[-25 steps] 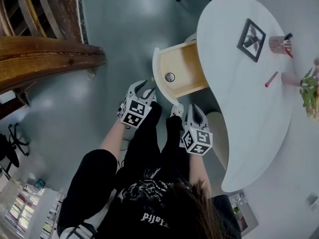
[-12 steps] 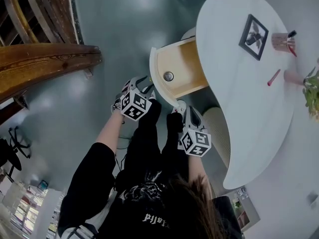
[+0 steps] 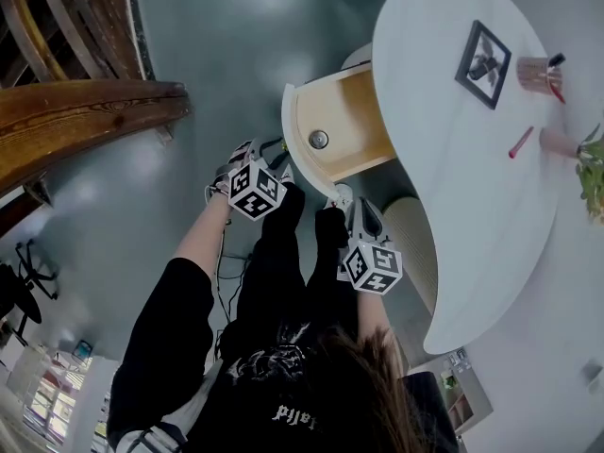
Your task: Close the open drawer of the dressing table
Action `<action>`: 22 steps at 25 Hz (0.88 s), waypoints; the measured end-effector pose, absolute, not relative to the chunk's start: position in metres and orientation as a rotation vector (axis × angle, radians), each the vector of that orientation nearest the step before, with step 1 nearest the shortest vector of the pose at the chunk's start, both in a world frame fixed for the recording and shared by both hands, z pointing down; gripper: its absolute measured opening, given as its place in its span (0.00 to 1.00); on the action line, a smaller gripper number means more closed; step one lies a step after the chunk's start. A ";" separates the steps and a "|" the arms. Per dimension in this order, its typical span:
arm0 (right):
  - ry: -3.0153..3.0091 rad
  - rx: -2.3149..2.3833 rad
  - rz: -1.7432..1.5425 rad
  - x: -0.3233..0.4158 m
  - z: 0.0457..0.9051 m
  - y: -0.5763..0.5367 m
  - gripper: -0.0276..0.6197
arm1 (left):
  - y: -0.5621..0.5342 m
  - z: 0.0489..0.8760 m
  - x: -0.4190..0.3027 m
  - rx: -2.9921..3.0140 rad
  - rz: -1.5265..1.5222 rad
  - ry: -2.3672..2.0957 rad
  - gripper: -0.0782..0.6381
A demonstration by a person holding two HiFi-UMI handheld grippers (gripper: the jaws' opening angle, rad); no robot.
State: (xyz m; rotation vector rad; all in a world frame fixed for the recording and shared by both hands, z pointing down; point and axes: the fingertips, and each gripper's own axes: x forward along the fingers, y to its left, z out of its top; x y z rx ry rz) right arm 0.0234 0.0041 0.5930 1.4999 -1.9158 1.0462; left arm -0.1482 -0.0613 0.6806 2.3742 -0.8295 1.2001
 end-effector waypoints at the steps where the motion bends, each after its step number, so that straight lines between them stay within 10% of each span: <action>1: -1.913 1.500 1.051 0.023 0.594 0.005 0.08 | -0.061 0.682 -0.147 2.378 1.209 -0.819 0.30; 22: -1.916 1.470 1.081 0.020 0.598 0.018 0.08 | -0.061 0.683 -0.144 2.378 1.217 -0.844 0.27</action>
